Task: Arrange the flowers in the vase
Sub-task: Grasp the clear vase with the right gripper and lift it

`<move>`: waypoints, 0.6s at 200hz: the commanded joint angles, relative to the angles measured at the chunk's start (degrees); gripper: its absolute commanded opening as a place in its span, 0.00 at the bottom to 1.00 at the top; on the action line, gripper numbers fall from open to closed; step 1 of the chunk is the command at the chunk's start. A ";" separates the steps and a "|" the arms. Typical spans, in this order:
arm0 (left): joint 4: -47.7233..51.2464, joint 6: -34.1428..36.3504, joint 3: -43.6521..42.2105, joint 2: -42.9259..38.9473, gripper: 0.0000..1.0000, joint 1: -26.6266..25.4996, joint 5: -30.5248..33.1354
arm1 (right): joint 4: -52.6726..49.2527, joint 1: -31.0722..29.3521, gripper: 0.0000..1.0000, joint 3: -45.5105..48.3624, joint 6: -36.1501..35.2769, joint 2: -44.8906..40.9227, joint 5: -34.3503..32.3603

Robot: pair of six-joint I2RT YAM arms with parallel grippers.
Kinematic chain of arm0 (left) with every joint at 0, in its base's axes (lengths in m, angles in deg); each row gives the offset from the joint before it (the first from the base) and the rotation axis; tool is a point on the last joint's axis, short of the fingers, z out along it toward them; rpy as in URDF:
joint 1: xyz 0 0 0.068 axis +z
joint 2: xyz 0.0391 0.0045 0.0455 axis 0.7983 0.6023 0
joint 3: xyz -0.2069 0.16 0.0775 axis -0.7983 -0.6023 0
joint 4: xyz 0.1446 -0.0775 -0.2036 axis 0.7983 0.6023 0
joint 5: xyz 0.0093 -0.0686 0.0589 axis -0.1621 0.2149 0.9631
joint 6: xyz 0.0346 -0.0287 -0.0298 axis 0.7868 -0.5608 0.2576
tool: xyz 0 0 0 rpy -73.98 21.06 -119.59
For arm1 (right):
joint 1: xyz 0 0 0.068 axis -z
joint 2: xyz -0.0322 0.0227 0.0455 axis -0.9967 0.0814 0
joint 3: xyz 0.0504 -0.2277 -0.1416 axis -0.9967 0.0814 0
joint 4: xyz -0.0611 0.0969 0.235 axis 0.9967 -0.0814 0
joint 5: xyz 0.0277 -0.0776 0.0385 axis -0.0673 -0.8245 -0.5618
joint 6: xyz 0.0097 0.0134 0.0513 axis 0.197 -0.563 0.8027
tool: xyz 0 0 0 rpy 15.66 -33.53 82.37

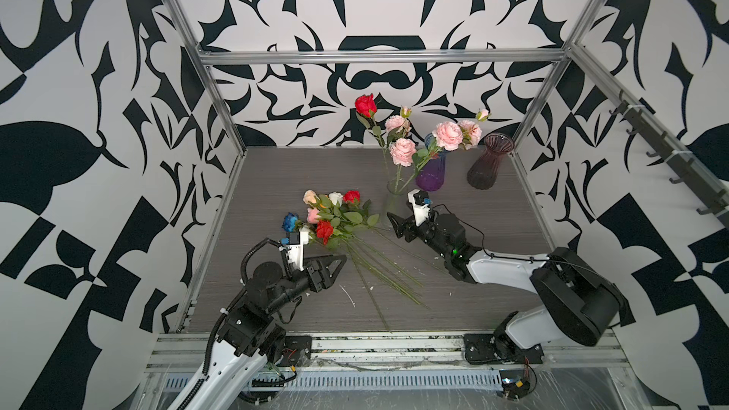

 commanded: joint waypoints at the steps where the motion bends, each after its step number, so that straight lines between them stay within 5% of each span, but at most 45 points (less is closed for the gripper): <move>1: 3.23 -1.00 -1.30 -2.51 0.81 0.30 1.14 | 10.45 1.54 0.80 -3.57 1.97 2.33 1.58; 120: 2.38 0.95 -0.26 2.12 0.82 0.30 -0.98 | 11.18 4.06 0.79 -10.62 -0.52 12.42 5.89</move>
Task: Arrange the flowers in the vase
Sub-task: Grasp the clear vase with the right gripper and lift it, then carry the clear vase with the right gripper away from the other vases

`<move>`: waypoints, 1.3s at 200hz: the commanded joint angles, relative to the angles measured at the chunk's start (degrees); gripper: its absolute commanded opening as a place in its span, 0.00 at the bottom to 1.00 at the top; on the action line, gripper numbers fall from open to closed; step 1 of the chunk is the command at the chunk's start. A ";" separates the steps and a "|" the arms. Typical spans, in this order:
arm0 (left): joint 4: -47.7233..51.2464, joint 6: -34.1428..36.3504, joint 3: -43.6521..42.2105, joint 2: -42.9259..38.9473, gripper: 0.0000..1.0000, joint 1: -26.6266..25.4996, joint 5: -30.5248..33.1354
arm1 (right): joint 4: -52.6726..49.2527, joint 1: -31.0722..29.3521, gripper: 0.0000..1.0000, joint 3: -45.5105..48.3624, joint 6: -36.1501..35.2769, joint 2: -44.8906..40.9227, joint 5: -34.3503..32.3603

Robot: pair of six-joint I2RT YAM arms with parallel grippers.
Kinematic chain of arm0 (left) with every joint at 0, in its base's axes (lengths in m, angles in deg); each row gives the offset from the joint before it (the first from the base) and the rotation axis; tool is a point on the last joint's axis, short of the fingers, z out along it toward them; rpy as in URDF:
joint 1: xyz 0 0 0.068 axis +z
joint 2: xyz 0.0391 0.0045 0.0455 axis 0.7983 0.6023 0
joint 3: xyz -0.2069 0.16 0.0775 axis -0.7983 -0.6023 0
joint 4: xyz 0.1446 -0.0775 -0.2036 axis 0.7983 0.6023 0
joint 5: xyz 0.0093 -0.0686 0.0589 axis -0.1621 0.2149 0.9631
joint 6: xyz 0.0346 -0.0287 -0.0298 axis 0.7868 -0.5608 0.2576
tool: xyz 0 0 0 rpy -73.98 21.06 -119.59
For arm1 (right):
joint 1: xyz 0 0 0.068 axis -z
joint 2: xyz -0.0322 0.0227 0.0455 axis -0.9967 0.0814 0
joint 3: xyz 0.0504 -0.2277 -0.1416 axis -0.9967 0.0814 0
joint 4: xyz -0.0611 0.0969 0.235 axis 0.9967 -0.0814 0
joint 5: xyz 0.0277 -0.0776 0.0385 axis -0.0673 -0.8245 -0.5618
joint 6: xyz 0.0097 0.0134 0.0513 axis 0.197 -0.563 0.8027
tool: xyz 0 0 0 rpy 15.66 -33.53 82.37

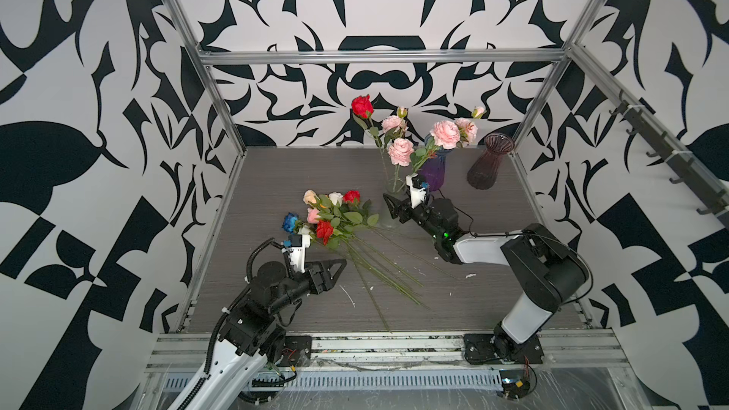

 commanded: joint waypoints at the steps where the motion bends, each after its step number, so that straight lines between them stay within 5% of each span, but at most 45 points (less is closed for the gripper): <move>1: -0.39 0.76 0.34 -0.01 0.82 0.30 -0.91 | 4.00 0.41 0.79 -2.09 -1.27 0.69 1.17; 146: 0.53 2.35 0.90 1.10 0.82 0.35 -1.18 | 4.93 1.81 0.63 -10.14 -8.22 9.70 5.80; 260: 0.99 1.82 0.15 0.86 0.83 0.48 0.89 | -1.64 3.04 0.62 -42.63 -8.24 33.96 11.66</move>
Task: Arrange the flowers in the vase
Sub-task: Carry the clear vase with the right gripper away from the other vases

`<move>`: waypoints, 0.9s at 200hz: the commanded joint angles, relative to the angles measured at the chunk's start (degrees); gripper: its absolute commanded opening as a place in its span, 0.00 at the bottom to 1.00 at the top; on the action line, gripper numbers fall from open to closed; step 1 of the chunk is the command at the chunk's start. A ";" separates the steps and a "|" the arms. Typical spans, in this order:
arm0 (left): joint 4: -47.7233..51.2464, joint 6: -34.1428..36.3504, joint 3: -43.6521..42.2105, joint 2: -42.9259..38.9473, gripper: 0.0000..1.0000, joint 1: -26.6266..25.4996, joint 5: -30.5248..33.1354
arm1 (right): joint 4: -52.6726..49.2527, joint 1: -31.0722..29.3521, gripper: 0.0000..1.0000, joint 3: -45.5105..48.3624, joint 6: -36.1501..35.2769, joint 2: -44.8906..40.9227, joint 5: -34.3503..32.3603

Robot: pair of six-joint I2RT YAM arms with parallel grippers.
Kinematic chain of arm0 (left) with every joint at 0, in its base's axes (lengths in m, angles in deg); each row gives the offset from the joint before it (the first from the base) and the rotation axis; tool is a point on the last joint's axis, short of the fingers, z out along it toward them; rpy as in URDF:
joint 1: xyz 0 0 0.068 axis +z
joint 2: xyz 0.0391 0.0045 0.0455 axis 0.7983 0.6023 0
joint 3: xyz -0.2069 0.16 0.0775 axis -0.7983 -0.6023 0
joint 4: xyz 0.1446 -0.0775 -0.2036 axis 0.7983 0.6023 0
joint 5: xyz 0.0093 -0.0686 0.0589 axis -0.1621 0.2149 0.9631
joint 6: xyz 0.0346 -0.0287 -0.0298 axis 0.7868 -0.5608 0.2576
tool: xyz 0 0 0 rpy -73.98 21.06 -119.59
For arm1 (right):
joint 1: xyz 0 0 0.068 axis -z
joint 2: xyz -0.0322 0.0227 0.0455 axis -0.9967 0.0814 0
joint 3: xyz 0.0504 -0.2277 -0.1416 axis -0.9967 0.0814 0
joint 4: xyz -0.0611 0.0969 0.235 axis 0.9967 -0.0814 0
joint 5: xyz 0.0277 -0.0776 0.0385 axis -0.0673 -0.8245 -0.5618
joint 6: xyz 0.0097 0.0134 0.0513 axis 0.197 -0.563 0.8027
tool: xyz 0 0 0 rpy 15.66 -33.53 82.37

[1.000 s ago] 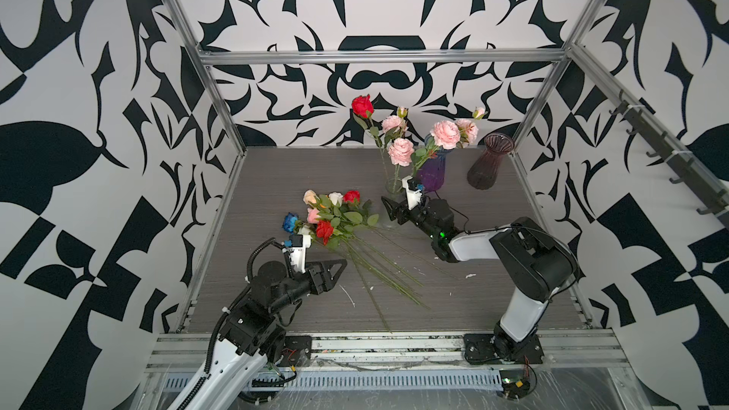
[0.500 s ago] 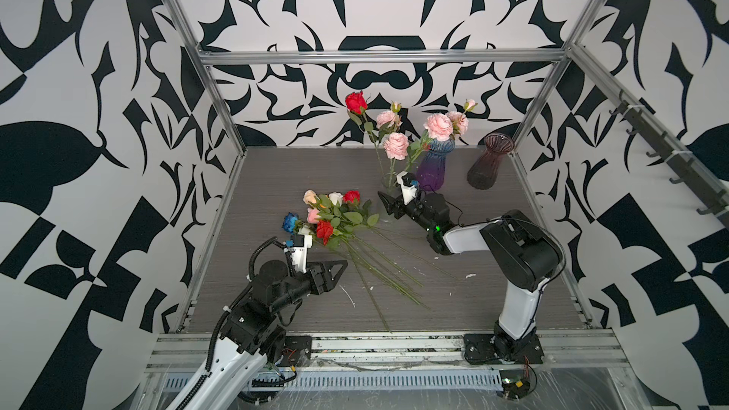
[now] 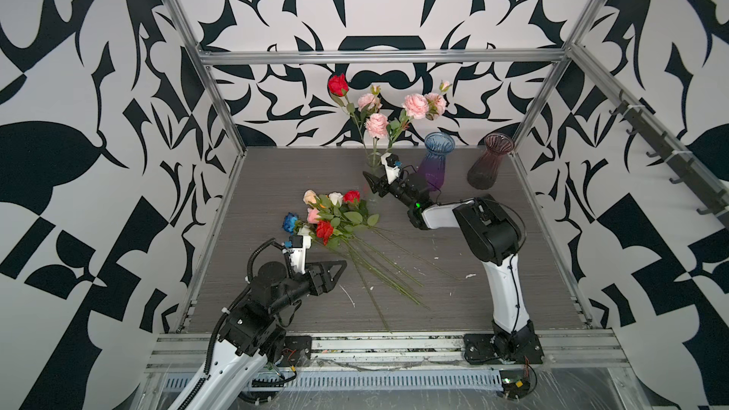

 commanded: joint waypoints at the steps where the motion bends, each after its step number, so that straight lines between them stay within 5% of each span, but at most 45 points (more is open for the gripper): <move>1: -0.31 0.31 0.14 1.22 0.83 0.31 0.78 | -4.14 0.16 0.62 -7.65 -1.19 3.61 2.53; 84: -1.69 -0.39 -0.55 2.48 0.84 1.12 1.11 | -13.37 0.01 0.62 -32.50 1.68 18.17 8.52; 180: -1.44 -0.39 -0.82 1.87 0.84 2.00 0.12 | -20.83 -3.77 0.62 -48.68 3.08 26.84 10.35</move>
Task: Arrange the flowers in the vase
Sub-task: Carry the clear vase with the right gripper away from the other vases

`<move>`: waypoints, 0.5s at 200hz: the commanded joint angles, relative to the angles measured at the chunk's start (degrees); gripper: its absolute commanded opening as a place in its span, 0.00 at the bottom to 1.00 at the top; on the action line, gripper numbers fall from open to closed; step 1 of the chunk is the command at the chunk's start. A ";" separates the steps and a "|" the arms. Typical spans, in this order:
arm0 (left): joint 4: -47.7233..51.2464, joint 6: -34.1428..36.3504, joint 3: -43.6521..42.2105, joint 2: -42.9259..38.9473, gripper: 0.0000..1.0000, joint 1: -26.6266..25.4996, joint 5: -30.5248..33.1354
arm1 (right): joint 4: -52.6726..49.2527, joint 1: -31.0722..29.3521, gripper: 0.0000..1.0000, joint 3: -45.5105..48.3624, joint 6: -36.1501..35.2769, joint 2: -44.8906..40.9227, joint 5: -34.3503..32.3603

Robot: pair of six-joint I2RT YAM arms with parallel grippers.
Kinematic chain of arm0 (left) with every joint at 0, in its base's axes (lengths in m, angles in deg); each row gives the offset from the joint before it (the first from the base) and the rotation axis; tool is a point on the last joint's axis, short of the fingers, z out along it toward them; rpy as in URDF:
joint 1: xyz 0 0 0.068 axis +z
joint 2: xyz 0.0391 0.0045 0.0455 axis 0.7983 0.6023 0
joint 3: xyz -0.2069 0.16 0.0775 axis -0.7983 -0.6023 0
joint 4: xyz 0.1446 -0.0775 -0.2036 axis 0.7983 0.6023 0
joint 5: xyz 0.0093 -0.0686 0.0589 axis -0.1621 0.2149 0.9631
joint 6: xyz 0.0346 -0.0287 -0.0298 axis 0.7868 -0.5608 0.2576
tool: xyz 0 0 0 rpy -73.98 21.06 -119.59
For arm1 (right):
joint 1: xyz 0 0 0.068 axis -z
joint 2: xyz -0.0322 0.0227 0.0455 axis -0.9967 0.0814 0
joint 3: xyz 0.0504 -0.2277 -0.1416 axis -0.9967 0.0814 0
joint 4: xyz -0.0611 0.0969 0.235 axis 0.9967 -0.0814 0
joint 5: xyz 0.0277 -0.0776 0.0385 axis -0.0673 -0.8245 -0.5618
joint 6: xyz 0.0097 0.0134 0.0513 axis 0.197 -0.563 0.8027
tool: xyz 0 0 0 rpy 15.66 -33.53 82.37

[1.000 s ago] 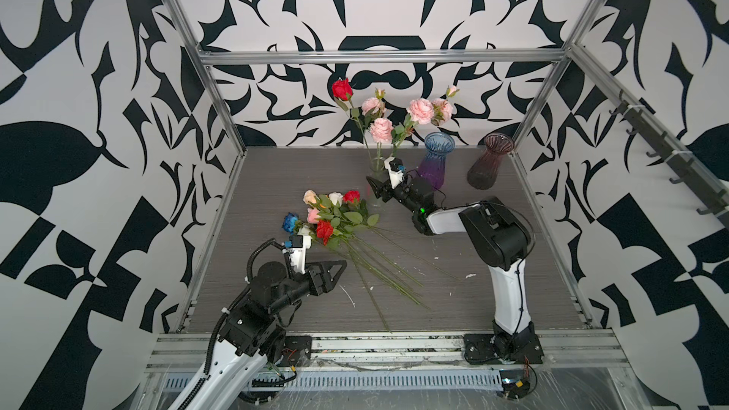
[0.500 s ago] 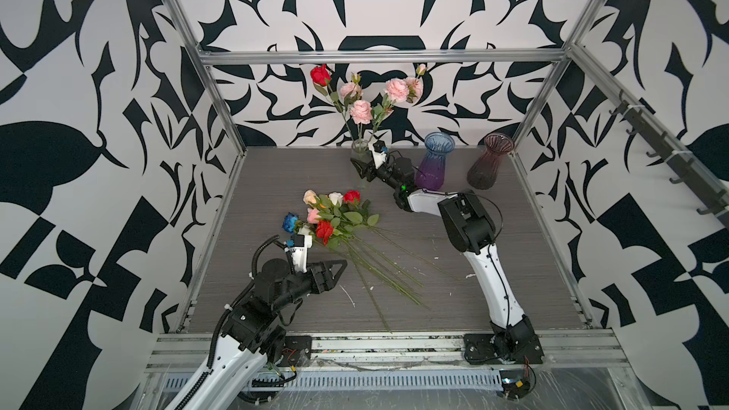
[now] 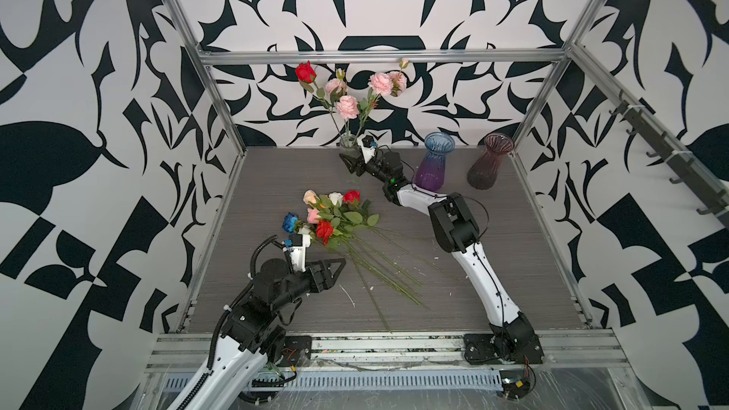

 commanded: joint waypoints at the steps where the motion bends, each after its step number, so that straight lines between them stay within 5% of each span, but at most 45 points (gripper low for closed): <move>1: -1.02 -0.17 -0.80 -0.80 0.84 0.41 -0.59 | -5.61 -1.83 0.62 -3.41 1.21 1.64 2.26; 100: -0.43 -0.43 -1.15 -2.25 0.84 1.10 -0.93 | -12.37 -3.96 0.62 -18.68 1.83 9.73 2.03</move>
